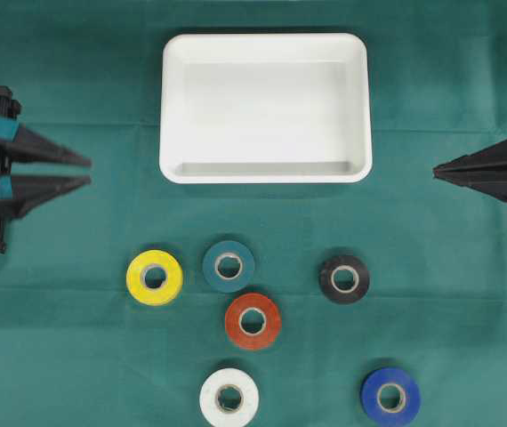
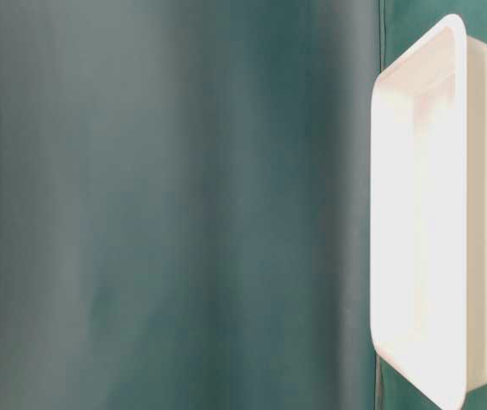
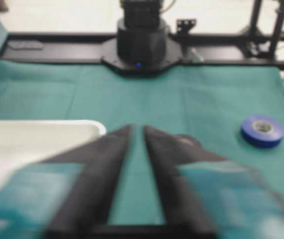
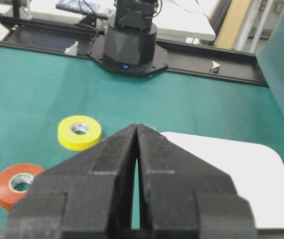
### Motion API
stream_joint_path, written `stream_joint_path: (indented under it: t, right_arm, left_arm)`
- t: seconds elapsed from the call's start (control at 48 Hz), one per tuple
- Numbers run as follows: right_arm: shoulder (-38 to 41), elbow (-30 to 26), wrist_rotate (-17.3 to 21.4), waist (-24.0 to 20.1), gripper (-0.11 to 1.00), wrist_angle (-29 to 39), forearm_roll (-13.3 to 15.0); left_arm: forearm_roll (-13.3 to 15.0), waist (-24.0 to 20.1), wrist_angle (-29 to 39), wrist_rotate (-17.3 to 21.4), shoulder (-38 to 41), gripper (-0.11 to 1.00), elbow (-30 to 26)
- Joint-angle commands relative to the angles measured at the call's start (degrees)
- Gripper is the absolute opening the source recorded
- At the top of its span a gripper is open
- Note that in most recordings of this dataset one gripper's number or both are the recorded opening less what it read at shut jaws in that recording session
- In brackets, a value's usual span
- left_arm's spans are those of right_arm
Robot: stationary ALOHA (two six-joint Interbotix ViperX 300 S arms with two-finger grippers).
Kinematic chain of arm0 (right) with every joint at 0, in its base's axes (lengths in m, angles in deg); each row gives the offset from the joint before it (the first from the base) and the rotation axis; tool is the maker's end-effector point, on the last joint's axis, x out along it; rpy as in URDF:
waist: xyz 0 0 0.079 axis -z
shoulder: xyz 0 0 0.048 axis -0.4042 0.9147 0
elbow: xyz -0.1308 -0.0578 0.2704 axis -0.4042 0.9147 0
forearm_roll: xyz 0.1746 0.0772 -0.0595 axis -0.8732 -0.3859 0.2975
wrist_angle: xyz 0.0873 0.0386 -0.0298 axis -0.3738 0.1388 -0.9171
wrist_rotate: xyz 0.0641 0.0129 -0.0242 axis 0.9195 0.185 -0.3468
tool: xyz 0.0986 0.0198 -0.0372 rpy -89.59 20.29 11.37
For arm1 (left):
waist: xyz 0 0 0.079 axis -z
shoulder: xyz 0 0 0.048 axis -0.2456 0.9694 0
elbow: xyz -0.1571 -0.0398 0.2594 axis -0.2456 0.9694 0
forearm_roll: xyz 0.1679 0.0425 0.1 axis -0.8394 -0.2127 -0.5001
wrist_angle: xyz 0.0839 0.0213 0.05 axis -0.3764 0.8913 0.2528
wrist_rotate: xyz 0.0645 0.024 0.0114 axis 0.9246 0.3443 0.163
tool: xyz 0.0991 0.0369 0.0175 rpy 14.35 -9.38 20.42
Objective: Pick up the tape from a random location and place it into the white case.
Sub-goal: 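Open the left gripper and start moving it toward the tapes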
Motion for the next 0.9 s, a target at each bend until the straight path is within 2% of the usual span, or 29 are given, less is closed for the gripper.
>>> stream_joint_path:
  t: [0.0, 0.042, 0.083, 0.146, 0.209, 0.313, 0.375, 0.647, 0.876]
  right_arm:
    - [0.26, -1.49, 0.18, 0.0, 0.01, -0.18, 0.09]
    - [0.26, -1.49, 0.18, 0.0, 0.04, -0.18, 0.09]
    - [0.35, -1.49, 0.18, 0.0, 0.12, 0.0, 0.09]
    - [0.35, -1.49, 0.18, 0.0, 0.28, 0.35, -0.09]
    - [0.35, -1.67, 0.09, 0.0, 0.48, 0.79, 0.0]
    - [0.35, -1.76, 0.09, 0.0, 0.78, 1.58, 0.0]
    - [0.35, -1.93, 0.09, 0.0, 0.89, 2.02, 0.0]
    - [0.35, -2.02, 0.09, 0.0, 0.9, 2.29, 0.0]
    - [0.35, -2.02, 0.09, 0.09, 0.9, 2.72, 0.0]
  left_arm:
    - [0.0, 0.18, 0.0, 0.0, 0.53, 0.46, -1.41]
    - [0.0, 0.18, 0.09, 0.09, 0.44, 0.59, -1.41]
    - [0.0, 0.18, 0.18, 0.09, 0.44, 0.71, -1.41]
    - [0.0, 0.18, 0.26, 0.09, 0.44, 0.87, -1.41]
    - [0.0, 0.18, 0.26, 0.09, 0.44, 0.97, -1.41]
    - [0.0, 0.18, 0.26, 0.09, 0.44, 0.98, -1.41]
    - [0.0, 0.18, 0.26, 0.09, 0.44, 0.98, -1.41]
    - [0.0, 0.26, 0.35, -0.7, 0.44, 0.98, -1.49]
    - [0.0, 5.98, 1.14, -1.49, 0.44, 0.98, -1.49]
